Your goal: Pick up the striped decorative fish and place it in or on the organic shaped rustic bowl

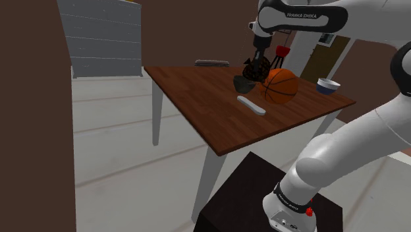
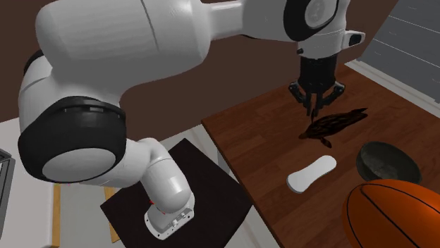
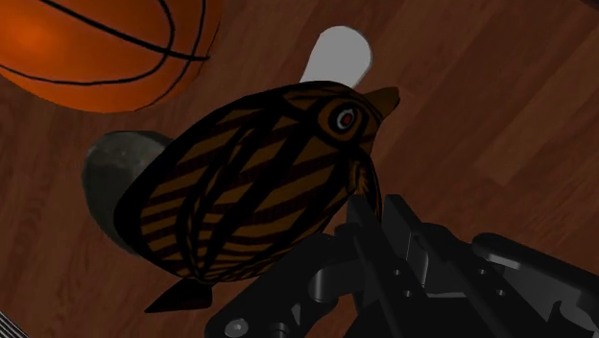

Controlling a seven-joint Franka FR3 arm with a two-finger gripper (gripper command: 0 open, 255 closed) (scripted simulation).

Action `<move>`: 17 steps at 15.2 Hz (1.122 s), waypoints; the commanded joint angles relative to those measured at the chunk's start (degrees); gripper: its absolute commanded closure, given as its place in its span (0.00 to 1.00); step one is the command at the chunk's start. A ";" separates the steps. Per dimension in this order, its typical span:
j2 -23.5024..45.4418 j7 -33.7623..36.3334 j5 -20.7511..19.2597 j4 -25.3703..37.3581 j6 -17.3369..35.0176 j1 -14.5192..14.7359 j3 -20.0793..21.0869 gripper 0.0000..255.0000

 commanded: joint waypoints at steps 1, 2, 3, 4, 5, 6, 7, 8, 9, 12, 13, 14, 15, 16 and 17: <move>3.61 -2.27 0.17 3.33 1.19 -0.50 -1.86 1.00; 5.49 -3.37 0.44 5.16 1.63 -0.74 -2.69 1.00; 7.42 -4.50 0.79 7.06 2.02 -1.00 -3.51 1.00; 9.39 -5.65 1.22 9.05 2.37 -1.26 -4.32 1.00; 11.41 -6.83 1.73 11.13 2.66 -1.54 -5.12 1.00; 13.48 -8.03 2.33 13.29 2.90 -1.84 -5.90 1.00; 15.60 -9.26 3.02 15.56 3.08 -2.18 -6.65 1.00; 17.78 -10.51 3.80 17.93 3.18 -2.59 -7.36 1.00; 20.03 -11.79 4.67 20.43 3.21 -3.04 -8.04 1.00; 27.19 -15.72 7.76 28.75 2.73 -4.84 -9.81 1.00; 29.75 -17.05 8.95 31.87 2.34 -5.62 -10.28 1.00; 32.41 -18.37 10.20 35.22 1.81 -6.50 -10.71 1.00; 35.19 -19.68 11.52 38.82 1.12 -7.50 -11.06 1.00; 38.12 -20.97 12.88 42.76 0.22 -8.65 -11.32 1.00; 40.96 -22.11 14.17 46.71 -0.80 -9.85 -11.47 1.00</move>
